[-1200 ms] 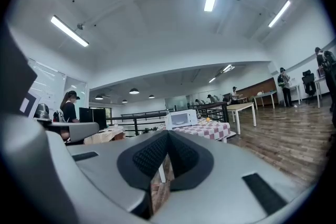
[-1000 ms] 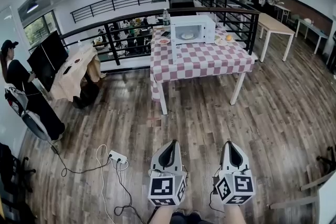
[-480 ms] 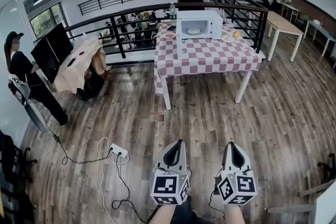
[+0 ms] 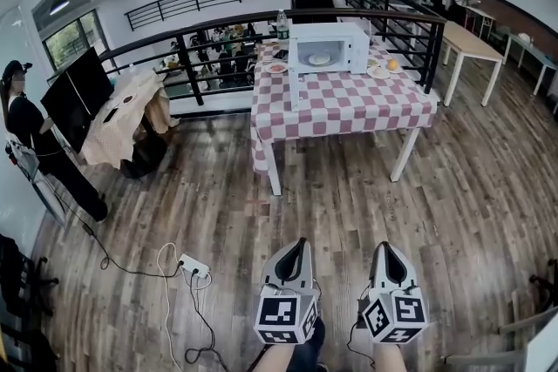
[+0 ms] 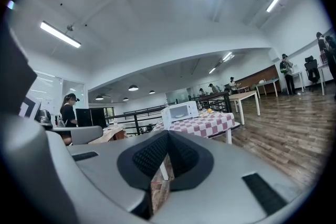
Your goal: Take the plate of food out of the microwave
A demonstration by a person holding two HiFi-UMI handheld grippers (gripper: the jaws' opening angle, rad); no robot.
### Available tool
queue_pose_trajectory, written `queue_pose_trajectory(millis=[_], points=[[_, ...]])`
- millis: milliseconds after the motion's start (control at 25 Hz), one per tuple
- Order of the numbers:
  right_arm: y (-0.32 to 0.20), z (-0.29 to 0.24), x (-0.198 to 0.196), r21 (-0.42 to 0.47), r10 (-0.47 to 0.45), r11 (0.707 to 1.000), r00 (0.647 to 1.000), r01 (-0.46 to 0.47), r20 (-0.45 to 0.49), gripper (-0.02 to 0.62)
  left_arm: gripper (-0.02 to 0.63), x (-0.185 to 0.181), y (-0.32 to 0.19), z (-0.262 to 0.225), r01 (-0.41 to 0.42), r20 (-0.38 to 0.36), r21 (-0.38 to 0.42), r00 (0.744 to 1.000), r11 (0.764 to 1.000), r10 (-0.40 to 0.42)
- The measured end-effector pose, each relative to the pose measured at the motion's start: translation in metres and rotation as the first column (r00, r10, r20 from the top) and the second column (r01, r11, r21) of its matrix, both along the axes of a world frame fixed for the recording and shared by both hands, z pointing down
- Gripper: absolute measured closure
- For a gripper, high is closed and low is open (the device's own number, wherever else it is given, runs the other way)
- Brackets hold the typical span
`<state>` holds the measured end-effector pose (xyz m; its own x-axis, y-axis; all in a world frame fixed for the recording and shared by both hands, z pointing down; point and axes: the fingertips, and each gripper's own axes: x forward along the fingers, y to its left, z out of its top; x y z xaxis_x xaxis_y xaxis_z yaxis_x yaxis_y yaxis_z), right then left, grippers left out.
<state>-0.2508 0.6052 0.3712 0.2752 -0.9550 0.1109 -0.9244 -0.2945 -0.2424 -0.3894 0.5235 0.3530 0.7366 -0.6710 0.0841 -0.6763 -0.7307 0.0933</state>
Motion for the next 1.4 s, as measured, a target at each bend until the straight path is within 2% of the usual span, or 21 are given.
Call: queue_pose_trajectory(millis=[600,1120,1400], points=[[-0.151,-0.011,0.053,-0.020,0.010,1.000,1.000,-0.010,-0.004,0.604,0.598,0.058,-0.153,-0.011,-0.032,-0.034,-0.027,0.999,0.999,0.031],[-0.216,0.013,0.081,-0.072,0.013,0.997,1.000,-0.012,0.008,0.604,0.598,0.087,-0.220,0.011,-0.037,-0.027,-0.074,0.999,0.997,0.035],[-0.258,0.019,0.106,-0.076,-0.019,0.997,1.000,0.020,0.019,0.604,0.598,0.117,-0.254,0.017,-0.021,-0.027,-0.087,0.999,0.996,0.019]])
